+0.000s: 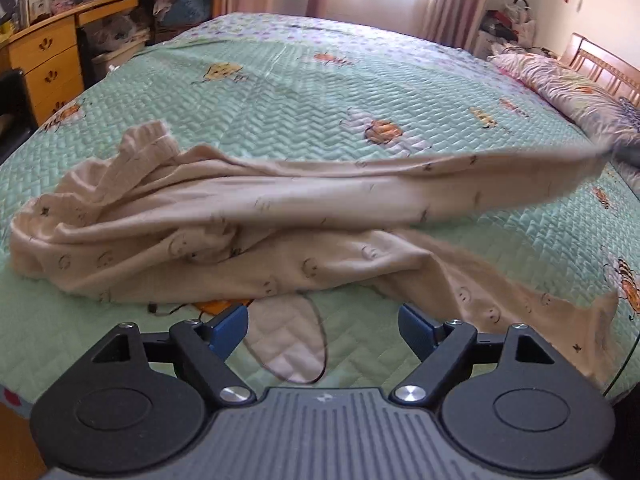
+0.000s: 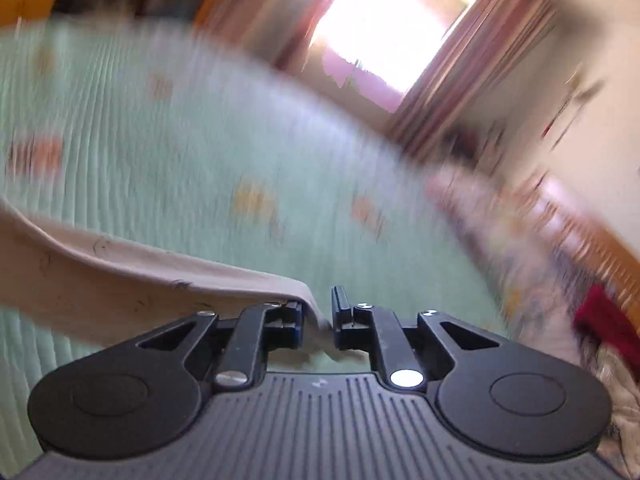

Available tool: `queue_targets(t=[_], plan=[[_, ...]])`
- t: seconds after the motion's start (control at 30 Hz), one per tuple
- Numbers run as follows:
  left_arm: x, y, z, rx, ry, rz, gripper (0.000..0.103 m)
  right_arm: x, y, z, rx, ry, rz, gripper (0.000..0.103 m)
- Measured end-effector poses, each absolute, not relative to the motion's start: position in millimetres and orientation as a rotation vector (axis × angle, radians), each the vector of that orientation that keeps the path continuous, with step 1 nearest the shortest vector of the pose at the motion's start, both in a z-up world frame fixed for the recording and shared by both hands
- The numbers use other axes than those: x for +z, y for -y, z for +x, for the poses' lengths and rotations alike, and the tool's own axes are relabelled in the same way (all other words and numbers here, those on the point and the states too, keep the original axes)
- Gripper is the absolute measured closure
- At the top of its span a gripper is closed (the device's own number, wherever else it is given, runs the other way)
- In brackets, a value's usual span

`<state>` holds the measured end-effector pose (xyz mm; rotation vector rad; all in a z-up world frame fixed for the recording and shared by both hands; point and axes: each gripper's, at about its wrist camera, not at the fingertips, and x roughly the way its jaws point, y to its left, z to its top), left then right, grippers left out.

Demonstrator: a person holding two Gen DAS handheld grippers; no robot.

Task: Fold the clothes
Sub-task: 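Grasp a sleeve with the right gripper and pull it across the top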

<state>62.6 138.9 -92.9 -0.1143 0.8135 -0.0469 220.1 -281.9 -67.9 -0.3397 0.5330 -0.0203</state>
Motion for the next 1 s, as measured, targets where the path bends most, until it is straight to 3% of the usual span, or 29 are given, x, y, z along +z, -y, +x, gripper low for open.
queue_targets(t=[0.1,0.2,0.3,0.37,0.57,0.77,1.0], plan=[[-77.8,-155.7,60.5,-0.042,-0.729,-0.145,0.019,-92.3,311.1,213.2,0.003,-0.688,-0.195,0.079],[-59.7,-182.3,68.0,0.040,-0.649,-0.131,0.018,-111.3,336.8,175.0,0.015,-0.703,0.198,0.066],[-48.6,-209.7,86.8,0.117,-0.587,-0.030,0.008,-131.6,344.4,133.1,0.039,-0.657,0.486,0.065],[-53.3,-222.6,105.5,0.164,-0.565,0.102,0.006,-137.1,331.0,107.5,0.073,-0.623,0.553,0.064],[-105.2,-205.4,144.1,0.293,-0.535,0.658,0.025,-130.7,281.5,72.3,0.167,-0.577,0.466,0.060],[-150.4,-168.9,151.7,0.288,-0.499,0.940,0.020,-127.5,256.8,74.0,0.232,-0.578,0.405,0.054],[-157.0,-170.1,176.9,0.332,-0.534,0.968,0.015,-140.3,248.2,76.1,0.241,-0.619,0.402,0.054]])
